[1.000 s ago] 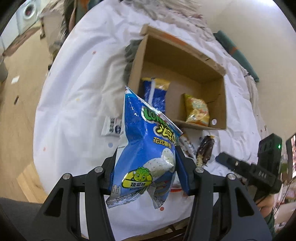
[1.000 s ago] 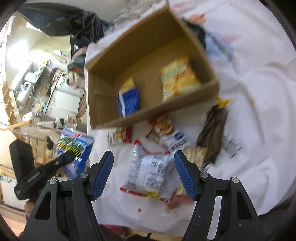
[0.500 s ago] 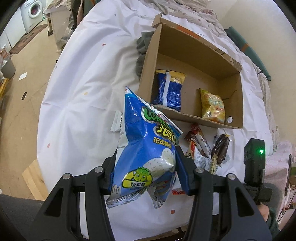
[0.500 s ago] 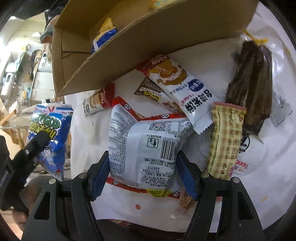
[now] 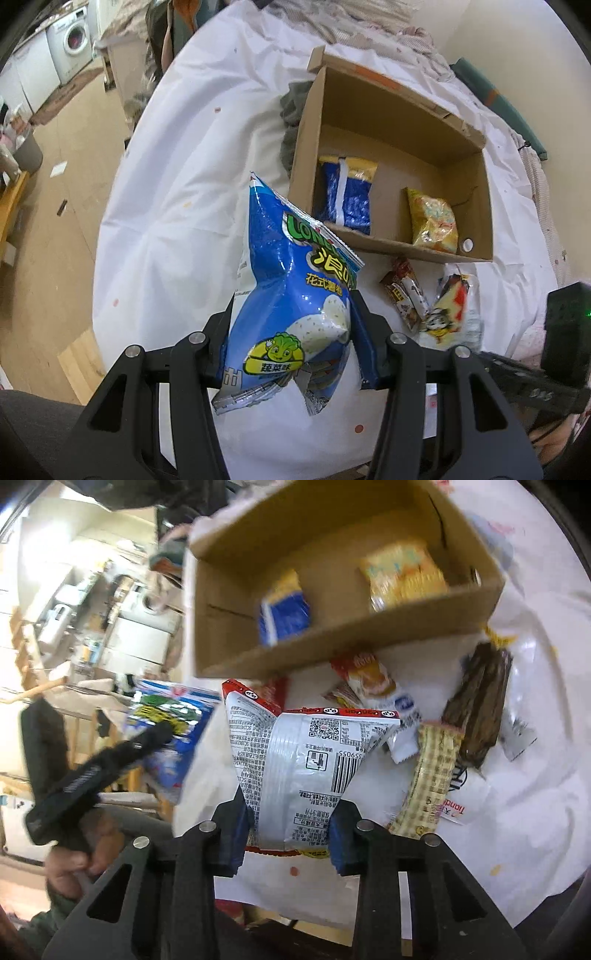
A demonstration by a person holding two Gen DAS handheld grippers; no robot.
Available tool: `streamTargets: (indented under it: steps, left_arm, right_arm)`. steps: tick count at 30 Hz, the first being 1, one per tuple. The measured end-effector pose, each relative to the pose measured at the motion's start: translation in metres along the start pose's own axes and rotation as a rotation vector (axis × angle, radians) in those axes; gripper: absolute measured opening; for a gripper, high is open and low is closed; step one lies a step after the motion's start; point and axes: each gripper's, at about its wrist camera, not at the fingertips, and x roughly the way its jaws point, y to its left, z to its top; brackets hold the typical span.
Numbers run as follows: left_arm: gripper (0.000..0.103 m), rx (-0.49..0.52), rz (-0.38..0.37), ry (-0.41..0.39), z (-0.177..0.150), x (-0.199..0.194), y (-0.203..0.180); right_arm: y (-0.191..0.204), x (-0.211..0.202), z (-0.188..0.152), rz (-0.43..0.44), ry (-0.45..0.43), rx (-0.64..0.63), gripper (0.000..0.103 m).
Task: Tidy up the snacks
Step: 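Lower the white bag into the box with the right tool while the left tool lowers the Longly God bag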
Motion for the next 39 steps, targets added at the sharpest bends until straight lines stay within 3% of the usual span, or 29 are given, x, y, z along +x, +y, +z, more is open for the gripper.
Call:
streamTargets:
  steps: [7,18,29,39]
  left_arm:
    - [0.049,0.05,0.004,-0.091,0.011,-0.026,-0.013]
    - [0.049,0.103,-0.013,-0.18,0.05,-0.044,-0.04]
    - [0.049,0.16,0.008,-0.199,0.091,-0.009,-0.071]
    - [0.049,0.21,0.054,-0.193,0.098,0.04,-0.082]
  right_arm:
    - [0.01,-0.054,0.012,0.124,-0.156,-0.006,0.036]
    - [0.018,-0.1,0.067,0.069,-0.31,-0.043,0.036]
    - [-0.001,-0.06,0.103,-0.021,-0.29,-0.06,0.036]
    - [-0.004,-0.021,0.114,-0.069,-0.209,-0.081,0.037]
